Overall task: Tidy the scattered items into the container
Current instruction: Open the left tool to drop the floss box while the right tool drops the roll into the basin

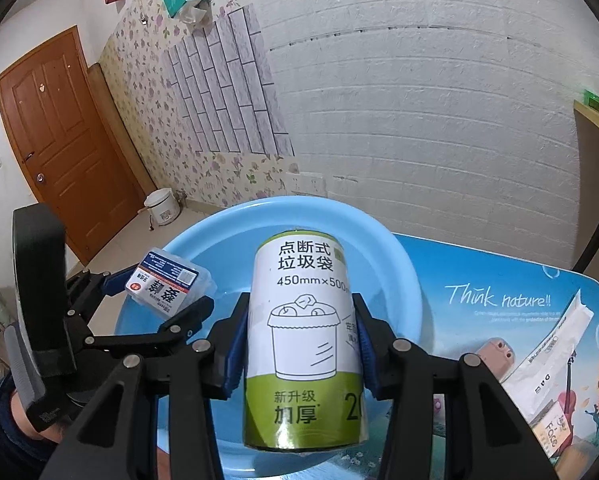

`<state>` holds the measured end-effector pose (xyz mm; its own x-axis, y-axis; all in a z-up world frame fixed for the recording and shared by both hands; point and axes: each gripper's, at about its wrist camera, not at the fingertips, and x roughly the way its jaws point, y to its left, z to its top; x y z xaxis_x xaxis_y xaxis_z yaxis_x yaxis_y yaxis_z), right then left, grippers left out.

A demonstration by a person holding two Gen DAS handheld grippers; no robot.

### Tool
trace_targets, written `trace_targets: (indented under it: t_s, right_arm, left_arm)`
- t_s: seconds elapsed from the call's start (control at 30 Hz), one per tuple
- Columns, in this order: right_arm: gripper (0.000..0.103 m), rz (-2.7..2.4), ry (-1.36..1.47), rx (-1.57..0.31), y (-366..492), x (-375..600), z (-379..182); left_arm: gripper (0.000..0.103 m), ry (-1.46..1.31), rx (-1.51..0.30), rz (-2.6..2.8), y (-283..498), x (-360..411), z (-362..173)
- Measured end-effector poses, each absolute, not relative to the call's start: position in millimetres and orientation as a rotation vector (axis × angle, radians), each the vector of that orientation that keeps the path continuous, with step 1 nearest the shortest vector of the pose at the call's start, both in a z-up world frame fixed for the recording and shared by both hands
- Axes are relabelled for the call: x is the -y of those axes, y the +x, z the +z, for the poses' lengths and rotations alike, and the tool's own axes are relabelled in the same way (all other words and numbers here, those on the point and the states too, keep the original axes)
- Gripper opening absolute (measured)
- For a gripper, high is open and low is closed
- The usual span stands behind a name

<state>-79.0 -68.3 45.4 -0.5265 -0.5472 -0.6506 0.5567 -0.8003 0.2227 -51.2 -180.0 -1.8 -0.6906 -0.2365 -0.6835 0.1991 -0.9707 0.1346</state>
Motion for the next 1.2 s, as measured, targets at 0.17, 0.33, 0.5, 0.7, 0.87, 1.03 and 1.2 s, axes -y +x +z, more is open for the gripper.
trace_targets:
  t_s: [0.17,0.33,0.5,0.7,0.87,1.03,1.2]
  right_arm:
    - [0.048,-2.299,0.984,-0.017,-79,70,45]
    - [0.048,-2.29,0.984,-0.017,-81,72,46]
    - [0.048,-2.277,0.995,-0.03,-79,76,43]
    - [0.048,-2.26,0.999,-0.05,-77,85,40]
    - [0.048,-2.242,1.0,-0.068,-74,95,37]
    - [0.048,-2.255,1.018,-0.08,-76,99,33]
    - [0.084,-2.29,0.961,-0.069,-73,98,43]
  left_arm:
    - [0.091,1.077,0.033,-2.7,-46,184,4]
    - [0.092,1.033,-0.079,-2.696,-34,196,11]
    - [0.094,0.993,-0.187,-2.686,-23,211,19]
    - [0.094,0.979,-0.222,-2.67,-16,218,24]
    - [0.094,0.973,-0.242,-2.666,-13,225,25]
    - [0.094,0.973,-0.246,-2.662,-13,227,25]
    - [0.094,0.979,-0.245,-2.662,-15,229,23]
